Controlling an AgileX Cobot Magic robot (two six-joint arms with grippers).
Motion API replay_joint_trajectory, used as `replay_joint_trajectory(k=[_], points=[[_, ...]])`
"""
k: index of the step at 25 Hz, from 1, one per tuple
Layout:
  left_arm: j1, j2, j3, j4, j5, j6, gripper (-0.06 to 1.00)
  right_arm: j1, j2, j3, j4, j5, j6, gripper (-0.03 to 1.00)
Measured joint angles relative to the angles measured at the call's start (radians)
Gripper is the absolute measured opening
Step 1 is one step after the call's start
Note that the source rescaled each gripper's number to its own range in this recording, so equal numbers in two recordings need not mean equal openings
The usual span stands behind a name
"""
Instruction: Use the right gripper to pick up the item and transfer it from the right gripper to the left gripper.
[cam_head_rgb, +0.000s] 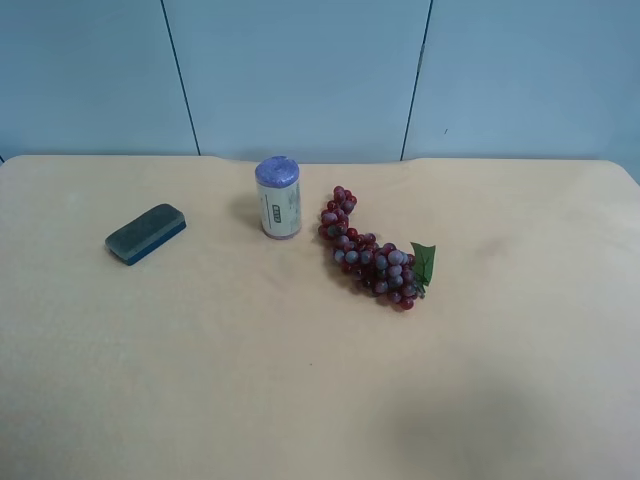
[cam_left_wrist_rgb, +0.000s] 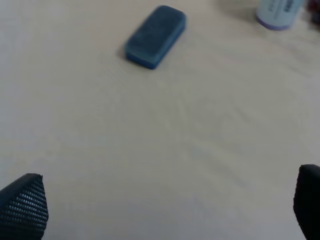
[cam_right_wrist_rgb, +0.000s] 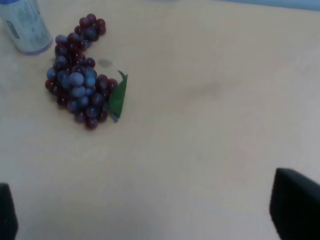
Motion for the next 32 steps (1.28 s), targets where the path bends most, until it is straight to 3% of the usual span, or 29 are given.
replay_joint_trajectory(k=[10, 23, 32], points=[[0.0, -0.001, 0.014, 0.061, -0.031, -0.078, 0.99, -0.025, 0.0, 0.0, 0.0, 0.0, 0.0, 1.0], [0.0, -0.001, 0.014, 0.063, -0.031, -0.079, 1.0, -0.318, 0.0, 0.0, 0.0, 0.0, 0.0, 1.0], [0.0, -0.001, 0.014, 0.063, -0.031, -0.079, 1.0, -0.331, 0.0, 0.0, 0.0, 0.0, 0.0, 1.0]])
